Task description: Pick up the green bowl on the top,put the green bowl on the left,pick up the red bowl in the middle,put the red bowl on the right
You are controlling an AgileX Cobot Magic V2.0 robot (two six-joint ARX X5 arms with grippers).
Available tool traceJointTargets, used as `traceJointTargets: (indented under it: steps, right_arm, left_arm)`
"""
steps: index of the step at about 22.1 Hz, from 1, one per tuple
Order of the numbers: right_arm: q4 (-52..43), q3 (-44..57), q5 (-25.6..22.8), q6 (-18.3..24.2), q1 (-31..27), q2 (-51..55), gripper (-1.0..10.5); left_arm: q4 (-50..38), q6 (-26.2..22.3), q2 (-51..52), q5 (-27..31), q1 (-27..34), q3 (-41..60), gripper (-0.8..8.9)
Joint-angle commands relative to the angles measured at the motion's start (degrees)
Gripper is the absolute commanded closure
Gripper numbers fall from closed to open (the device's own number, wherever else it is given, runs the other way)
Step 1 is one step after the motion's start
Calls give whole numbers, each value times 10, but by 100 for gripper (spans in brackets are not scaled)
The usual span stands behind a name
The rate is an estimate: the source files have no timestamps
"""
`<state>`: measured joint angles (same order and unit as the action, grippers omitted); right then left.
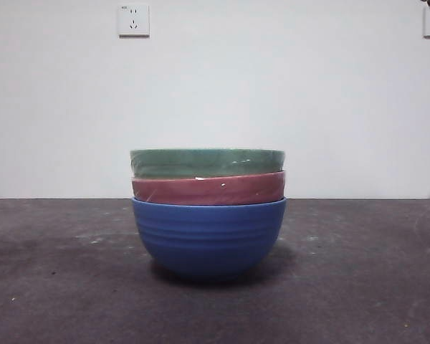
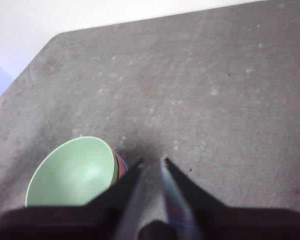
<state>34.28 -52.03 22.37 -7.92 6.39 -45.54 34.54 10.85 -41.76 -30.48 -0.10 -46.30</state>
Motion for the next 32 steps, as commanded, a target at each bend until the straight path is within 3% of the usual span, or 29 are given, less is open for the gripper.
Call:
traceJointTargets:
  steps: [1, 2, 8, 13, 22, 29, 32]
  right_arm:
    - [5, -1, 0, 0, 0, -7, 632]
    - [8, -1, 0, 0, 0, -9, 623]
    - [12, -1, 0, -2, 1, -18, 631]
    - [13, -1, 0, -2, 12, -29, 631]
    - [14, -1, -2, -6, 32, -43, 631]
    - [14, -1, -2, -6, 32, -43, 631]
    - [14, -1, -2, -6, 32, -43, 631]
  left_arm:
    - [2, -18, -8, -2, 0, -9, 572]
    - [2, -17, -10, -4, -2, -9, 518]
    - [-3, 2, -49, -1, -32, -12, 516]
    - [-2, 10, -117, 13, -116, -41, 516]
    - [41, 9, -336, 255, -329, -190, 517]
    - [31, 0, -438, 332, -373, -198, 530]
    - [17, -4, -444, 334, -379, -198, 535]
